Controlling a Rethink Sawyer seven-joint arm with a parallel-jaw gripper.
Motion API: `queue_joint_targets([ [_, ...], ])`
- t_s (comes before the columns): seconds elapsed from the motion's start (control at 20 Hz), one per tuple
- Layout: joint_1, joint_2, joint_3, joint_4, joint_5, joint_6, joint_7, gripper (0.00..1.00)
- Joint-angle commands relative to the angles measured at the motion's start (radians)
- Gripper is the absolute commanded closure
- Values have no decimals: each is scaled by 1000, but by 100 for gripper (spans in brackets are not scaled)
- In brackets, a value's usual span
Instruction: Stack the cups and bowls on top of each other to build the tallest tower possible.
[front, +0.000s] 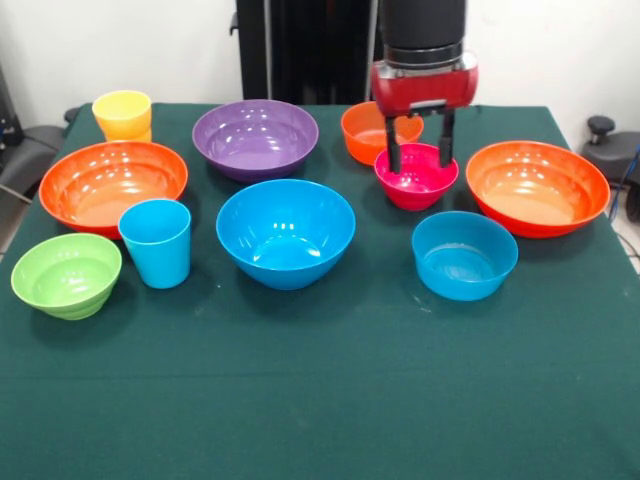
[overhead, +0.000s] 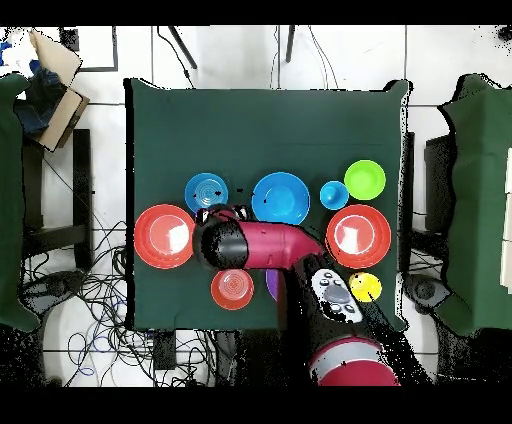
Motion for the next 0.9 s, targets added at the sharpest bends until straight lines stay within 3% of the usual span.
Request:
queue_joint_targets([
  [0.05, 118, -9, -7, -49, 15, 17, 169, 0],
  [0.5, 246, 54, -87, -80, 52, -59, 252, 0],
  [0.9, 153, 108, -19, -103, -15, -84, 198, 0],
])
